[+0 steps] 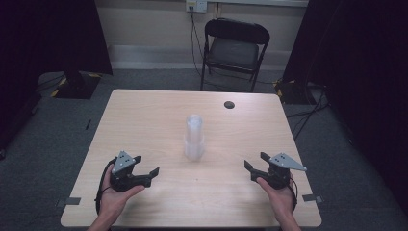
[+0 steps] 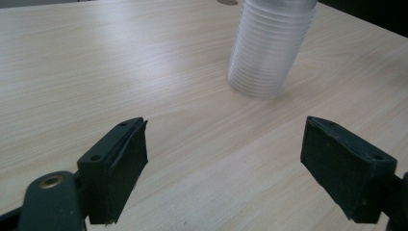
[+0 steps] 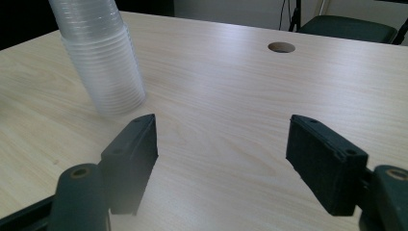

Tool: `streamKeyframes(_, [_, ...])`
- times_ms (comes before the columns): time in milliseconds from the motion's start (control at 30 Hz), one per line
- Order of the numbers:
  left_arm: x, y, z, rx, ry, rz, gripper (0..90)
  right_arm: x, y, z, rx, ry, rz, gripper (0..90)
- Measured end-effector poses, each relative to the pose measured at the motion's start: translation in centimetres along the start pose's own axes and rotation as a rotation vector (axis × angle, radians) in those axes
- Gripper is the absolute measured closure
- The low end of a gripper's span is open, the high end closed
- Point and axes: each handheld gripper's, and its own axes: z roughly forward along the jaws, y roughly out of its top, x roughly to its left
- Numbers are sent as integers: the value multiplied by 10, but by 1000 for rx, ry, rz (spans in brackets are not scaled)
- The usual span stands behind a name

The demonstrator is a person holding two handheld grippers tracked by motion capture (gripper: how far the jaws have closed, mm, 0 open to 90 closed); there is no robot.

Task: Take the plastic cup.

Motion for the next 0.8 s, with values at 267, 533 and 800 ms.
streamKeyframes(267, [1, 8, 1, -33, -8, 3, 166, -2, -3, -3, 1, -7, 19, 262])
streamKeyframes(533, [-4, 18, -3, -70, -12, 10, 165, -1, -1, -4, -5, -12, 20, 262])
streamKeyframes(800, [-8, 47, -4, -113, -20, 43, 160, 3, 1, -2, -12, -3, 30, 262])
